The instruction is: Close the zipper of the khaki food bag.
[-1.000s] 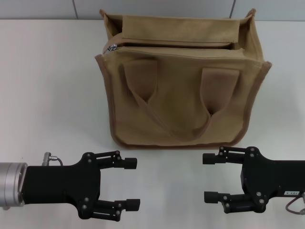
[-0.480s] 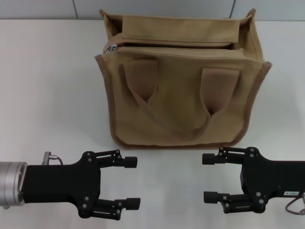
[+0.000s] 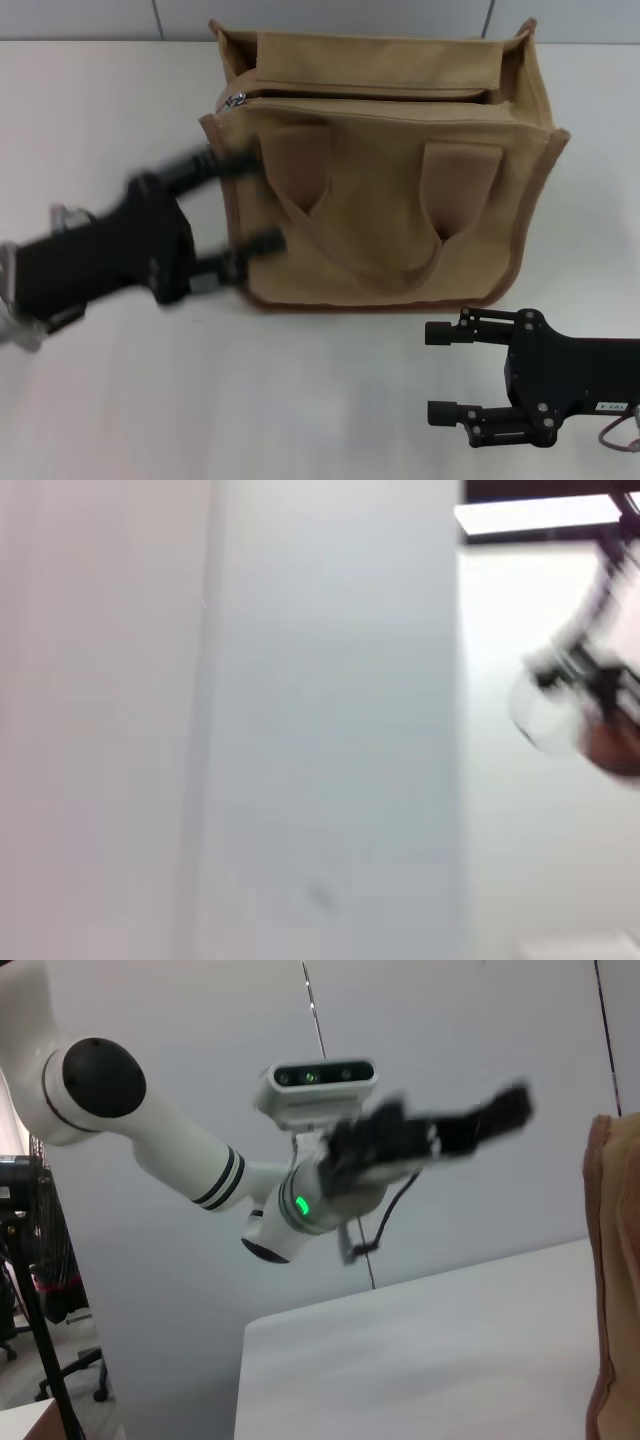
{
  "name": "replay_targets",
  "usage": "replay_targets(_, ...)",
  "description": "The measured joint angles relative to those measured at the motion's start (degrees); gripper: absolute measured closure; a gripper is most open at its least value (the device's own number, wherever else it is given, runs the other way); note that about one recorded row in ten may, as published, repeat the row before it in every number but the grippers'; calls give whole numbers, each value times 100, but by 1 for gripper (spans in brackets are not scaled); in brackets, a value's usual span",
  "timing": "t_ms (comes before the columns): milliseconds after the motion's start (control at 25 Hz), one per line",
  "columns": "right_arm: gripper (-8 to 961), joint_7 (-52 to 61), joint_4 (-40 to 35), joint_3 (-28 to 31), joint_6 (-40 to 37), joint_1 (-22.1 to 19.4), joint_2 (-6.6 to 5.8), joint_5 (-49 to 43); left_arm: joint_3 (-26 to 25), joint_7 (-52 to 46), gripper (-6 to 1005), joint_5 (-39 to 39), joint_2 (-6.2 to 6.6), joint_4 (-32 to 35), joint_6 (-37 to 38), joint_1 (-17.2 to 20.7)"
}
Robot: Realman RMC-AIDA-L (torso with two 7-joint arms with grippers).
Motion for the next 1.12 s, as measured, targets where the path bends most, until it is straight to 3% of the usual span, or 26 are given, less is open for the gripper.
replay_targets(120,199,0,-1,0,-2,-6,1,1,-96,0,166,-298,2,-91,-10,-21)
replay_targets(200,199,0,-2,0,-5,-21,1,1,-286,9,166,-1210,-1,-184,-203,12)
replay_targets(480,199,0,4,0,-13,-68,2,1,-582,62,166,-1732,26,-174,-1222,195)
replay_targets(600,199,-1,6,0,-14,-68,2,1,-548,290,167,-1590,77,-125,-1868,331)
replay_targets(920,199,0,6,6,-11,-67,1,1,-533,573,167,-412,244,-103,-2365,391)
replay_targets(1040,199,0,6,9,0,-57,1,1,-510,625,167,-61,221,-33,-2337,339)
replay_targets(1120,199,0,6,9,10,-46,1,1,-420,708,167,64,140,93,-2345,303)
